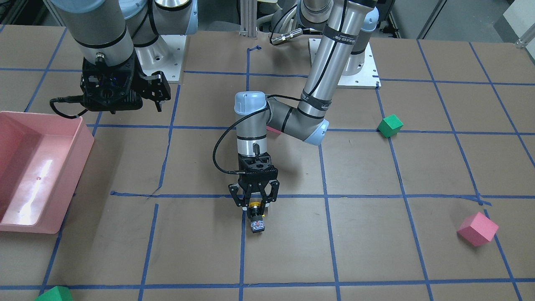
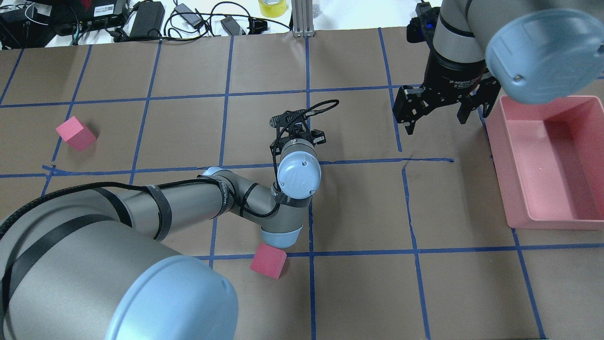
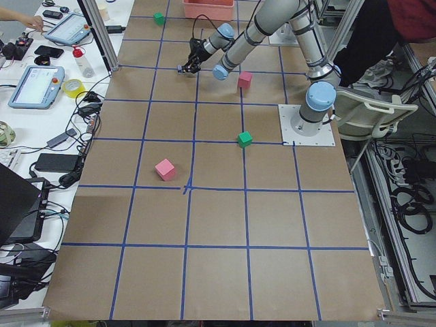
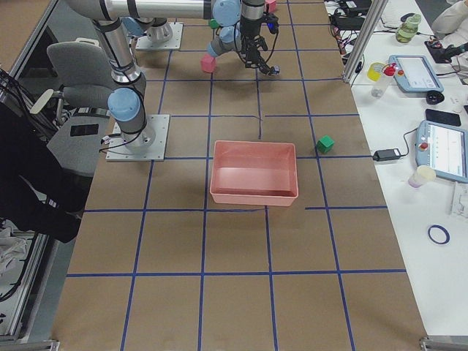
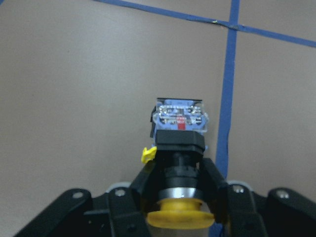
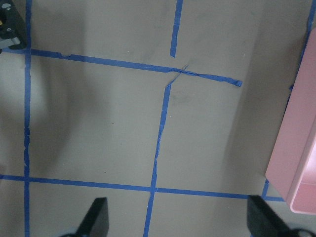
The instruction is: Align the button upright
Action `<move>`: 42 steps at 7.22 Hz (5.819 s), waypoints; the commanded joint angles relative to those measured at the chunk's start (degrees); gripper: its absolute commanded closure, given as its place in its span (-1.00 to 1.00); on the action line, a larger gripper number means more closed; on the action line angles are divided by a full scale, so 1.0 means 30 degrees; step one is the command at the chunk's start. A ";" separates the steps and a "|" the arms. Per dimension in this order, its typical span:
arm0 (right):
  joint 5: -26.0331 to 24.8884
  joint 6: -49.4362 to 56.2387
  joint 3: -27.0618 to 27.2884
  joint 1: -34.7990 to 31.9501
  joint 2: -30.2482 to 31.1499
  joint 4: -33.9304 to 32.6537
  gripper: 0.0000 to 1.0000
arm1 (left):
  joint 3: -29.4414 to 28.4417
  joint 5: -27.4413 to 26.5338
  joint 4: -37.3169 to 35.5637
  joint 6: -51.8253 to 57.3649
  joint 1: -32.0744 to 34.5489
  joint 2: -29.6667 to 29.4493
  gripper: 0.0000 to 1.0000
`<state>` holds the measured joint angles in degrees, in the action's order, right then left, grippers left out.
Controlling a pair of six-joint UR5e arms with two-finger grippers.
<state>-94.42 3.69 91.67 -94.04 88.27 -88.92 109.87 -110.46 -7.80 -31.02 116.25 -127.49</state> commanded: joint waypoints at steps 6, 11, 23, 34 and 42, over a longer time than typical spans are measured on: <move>-0.0050 -0.0001 0.0001 0.0000 -0.0010 -0.0007 -1.00 | -0.6202 0.8097 2.3169 -0.3822 -0.2011 0.4004 1.00; -0.0051 -0.0001 0.0001 0.0000 0.0019 -0.0036 -1.00 | -0.9393 1.5228 2.8602 -0.5334 -0.4177 0.1136 1.00; 0.0008 -0.0001 -0.0029 0.0000 -0.0099 -0.0095 -1.00 | -1.0200 1.4946 3.0370 -0.3520 -0.6398 0.1528 -1.00; 0.0301 -0.0088 -0.0029 -0.0058 -0.0128 -0.0299 -1.00 | -0.8382 0.4829 3.4037 1.1097 -0.9678 1.2437 -1.00; 0.1821 -0.3311 -0.0058 -0.2276 -0.4191 -0.6745 -1.00 | -0.8236 0.4770 3.4123 1.1717 -1.0273 1.2760 -1.00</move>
<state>-90.78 -5.87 91.43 -97.97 79.30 -100.86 85.12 -96.20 94.47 4.21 85.42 -89.28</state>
